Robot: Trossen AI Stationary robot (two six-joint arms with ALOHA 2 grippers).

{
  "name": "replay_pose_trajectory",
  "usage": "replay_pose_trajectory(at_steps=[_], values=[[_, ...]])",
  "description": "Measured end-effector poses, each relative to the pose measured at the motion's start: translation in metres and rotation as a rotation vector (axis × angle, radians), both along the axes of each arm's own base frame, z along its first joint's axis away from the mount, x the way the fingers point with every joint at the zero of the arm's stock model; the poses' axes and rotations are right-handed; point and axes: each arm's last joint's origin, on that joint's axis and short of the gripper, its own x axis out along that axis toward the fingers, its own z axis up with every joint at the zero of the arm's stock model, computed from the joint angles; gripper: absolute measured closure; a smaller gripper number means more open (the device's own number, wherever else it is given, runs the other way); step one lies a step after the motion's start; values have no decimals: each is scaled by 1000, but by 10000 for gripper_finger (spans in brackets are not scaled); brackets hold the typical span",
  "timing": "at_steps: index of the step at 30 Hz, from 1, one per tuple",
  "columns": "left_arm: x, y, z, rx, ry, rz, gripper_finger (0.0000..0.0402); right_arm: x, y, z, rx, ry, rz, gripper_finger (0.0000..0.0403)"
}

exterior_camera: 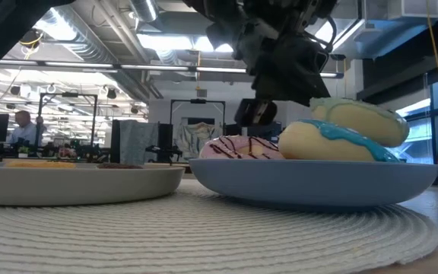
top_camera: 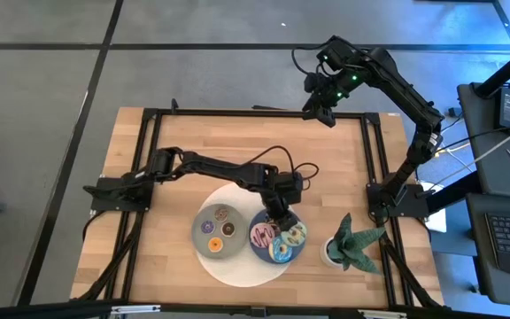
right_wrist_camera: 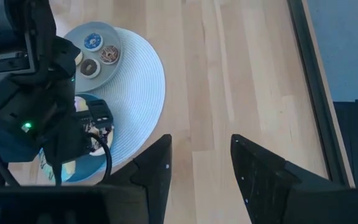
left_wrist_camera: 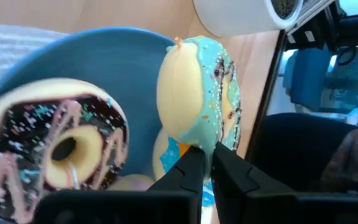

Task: Pick & Place donuts
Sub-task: Put the big green and blue donut on the blue plate

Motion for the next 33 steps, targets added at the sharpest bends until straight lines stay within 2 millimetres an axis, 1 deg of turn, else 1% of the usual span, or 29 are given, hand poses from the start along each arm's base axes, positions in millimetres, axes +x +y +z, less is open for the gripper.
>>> replay_pose_trajectory(at_steps=[4,7,10,17,24,29,33], values=[[0,-1,0,-46,20,-2,387,0,0,0,-16,-3,21,237],[1,-1,-6,-70,43,-5,387,0,0,0,-27,-4,35,237],[6,-2,-15,-95,23,-21,387,0,0,0,-28,-3,35,237],[8,7,-11,-105,-10,-6,379,-1,0,0,-25,2,35,237],[8,6,-11,-124,10,11,367,-1,1,-1,-19,10,37,237],[6,7,-13,-130,52,23,367,-1,1,-1,-18,10,37,237],[6,7,-13,-125,47,16,367,-1,1,-1,-18,11,37,237]])
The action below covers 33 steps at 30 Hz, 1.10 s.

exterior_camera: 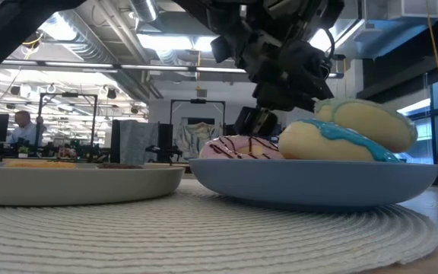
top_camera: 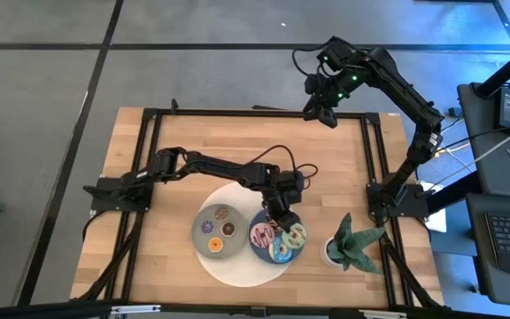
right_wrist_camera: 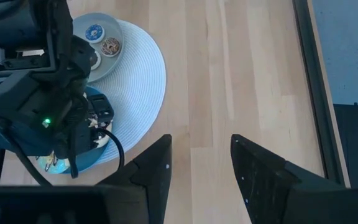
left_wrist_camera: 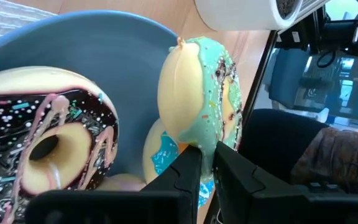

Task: Pick & Place donuts
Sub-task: Put the big green and blue donut on the blue plate, then return to Home Position

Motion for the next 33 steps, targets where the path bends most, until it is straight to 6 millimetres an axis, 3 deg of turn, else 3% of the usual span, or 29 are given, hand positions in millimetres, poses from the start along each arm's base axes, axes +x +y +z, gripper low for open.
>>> replay_pose_trajectory(at_steps=[10,20,33], values=[[-2,0,-1,3,19,-4,352,0,0,0,1,0,0,237],[-2,2,-1,-3,31,6,311,0,0,0,2,1,1,237],[-4,30,-2,-17,51,49,300,0,0,0,5,4,1,237]])
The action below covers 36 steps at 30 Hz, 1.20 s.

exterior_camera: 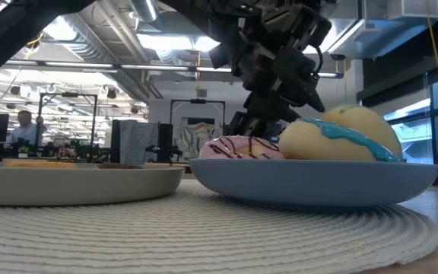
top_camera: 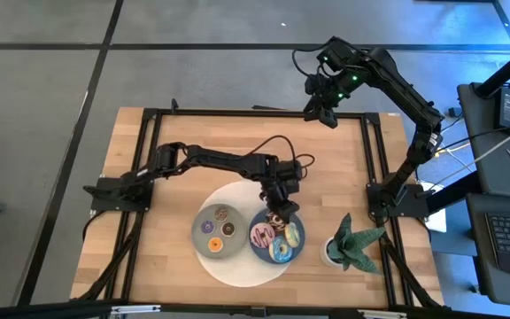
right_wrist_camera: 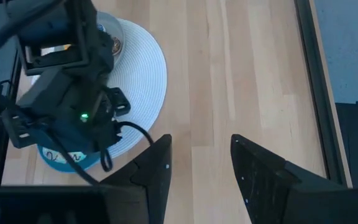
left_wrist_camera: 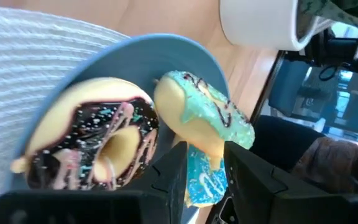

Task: Pick & Place donuts
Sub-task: Return to Home Position

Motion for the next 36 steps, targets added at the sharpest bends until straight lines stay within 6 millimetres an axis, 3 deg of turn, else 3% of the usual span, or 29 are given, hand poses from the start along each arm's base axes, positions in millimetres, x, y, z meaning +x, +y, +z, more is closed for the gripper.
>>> replay_pose_trajectory(at_steps=[8,13,18,21,28,36], values=[[-5,31,11,-47,-64,-22,302,0,0,0,0,0,0,237],[-24,57,57,110,-221,-62,302,0,0,0,8,-16,29,237],[-64,66,122,358,-456,-187,300,-10,4,9,304,-362,313,237],[-93,64,142,447,-529,-201,300,-17,3,11,372,-473,378,237],[-170,69,137,530,-709,-70,301,-12,6,-14,374,-400,267,237],[-253,69,123,653,-895,124,298,23,-4,-50,61,-452,-250,237]])
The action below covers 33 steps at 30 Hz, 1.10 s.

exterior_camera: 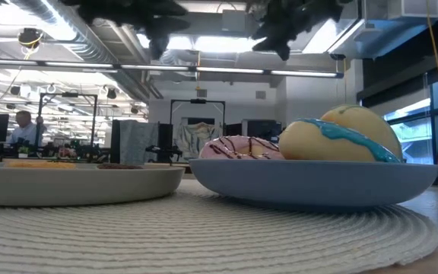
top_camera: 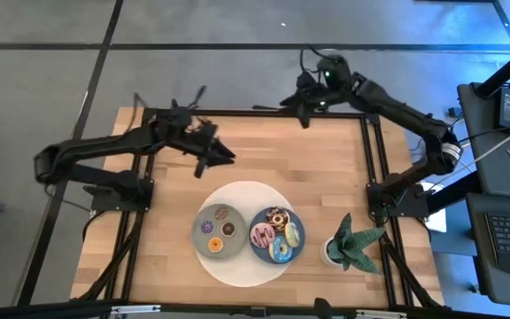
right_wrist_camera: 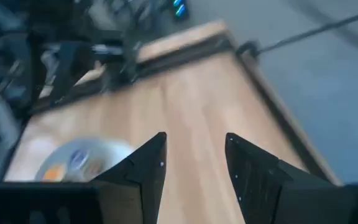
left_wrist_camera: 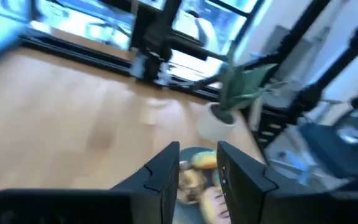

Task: Pick & Place donuts
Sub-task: Return to Home Position

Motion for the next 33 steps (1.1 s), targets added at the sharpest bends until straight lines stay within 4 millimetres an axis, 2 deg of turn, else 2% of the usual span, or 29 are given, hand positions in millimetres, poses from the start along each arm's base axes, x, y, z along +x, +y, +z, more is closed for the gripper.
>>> replay_pose_trajectory(at_steps=[3,6,11,16,20,25,29,33], values=[[-25,1,-2,26,7,89,297,3,2,-11,-31,-59,-82,237],[-45,-4,-6,23,-15,119,298,-7,12,-24,-69,-50,-181,237],[-74,-13,-15,43,-122,101,299,-39,43,-45,-111,-40,-338,237],[-99,-15,-36,56,-209,169,298,-75,79,-60,-110,-102,-386,237],[-113,-16,-47,18,-271,222,300,-104,101,-74,-71,-156,-439,237],[-124,-23,-54,12,-342,148,297,-132,120,-94,-69,-221,-554,237],[-135,-25,-55,33,-396,145,301,-146,129,-108,-69,-259,-605,237],[-142,-25,-62,48,-412,162,301,-153,134,-120,-72,-285,-625,237]])
